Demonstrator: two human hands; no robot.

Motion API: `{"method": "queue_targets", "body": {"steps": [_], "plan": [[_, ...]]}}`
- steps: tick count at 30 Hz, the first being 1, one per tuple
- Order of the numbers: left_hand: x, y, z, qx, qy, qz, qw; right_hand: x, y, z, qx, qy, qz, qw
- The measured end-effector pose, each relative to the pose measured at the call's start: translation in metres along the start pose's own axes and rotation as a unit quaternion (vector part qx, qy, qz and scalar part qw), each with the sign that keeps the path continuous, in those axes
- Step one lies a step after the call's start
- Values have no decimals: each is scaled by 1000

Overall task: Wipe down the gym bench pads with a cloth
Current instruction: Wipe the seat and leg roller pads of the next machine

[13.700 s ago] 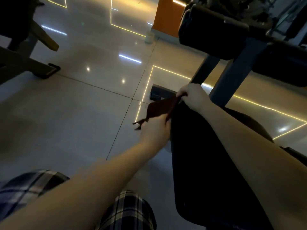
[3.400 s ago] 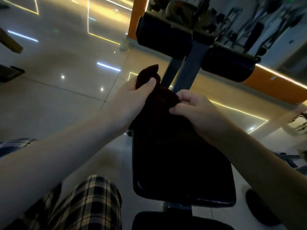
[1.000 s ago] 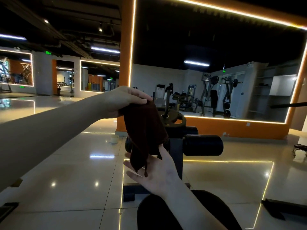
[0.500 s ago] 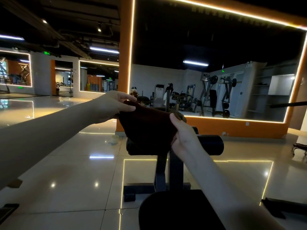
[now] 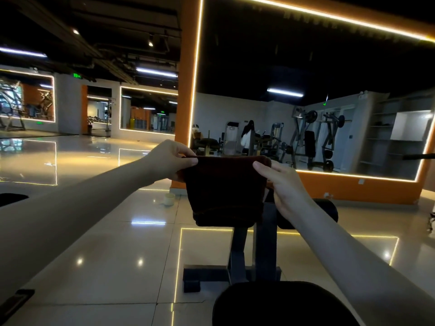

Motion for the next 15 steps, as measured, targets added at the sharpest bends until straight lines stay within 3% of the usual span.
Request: {"method": "queue_targets", "body": {"steps": [5,12,15], "plan": [[19,-26,-21,-50,-47,28,997,-18,-29,-3,44,-16,-70,996],[55,-83,-33,-52,10,25,998,-39,-83,-43,179,212,0,961],[78,-111,-24,-70,-6,23,997,-46,-109,-68,161,233,-8,959]]}}
Point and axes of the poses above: each hand's wrist, its own y-axis away from the middle knuckle, its own x-axis out of the back of the hand, z = x × y, the point moved 4 cm from there along -y, towards the middle knuckle, and after that the axes turned 6 degrees about -x, right-handed, at the moved point
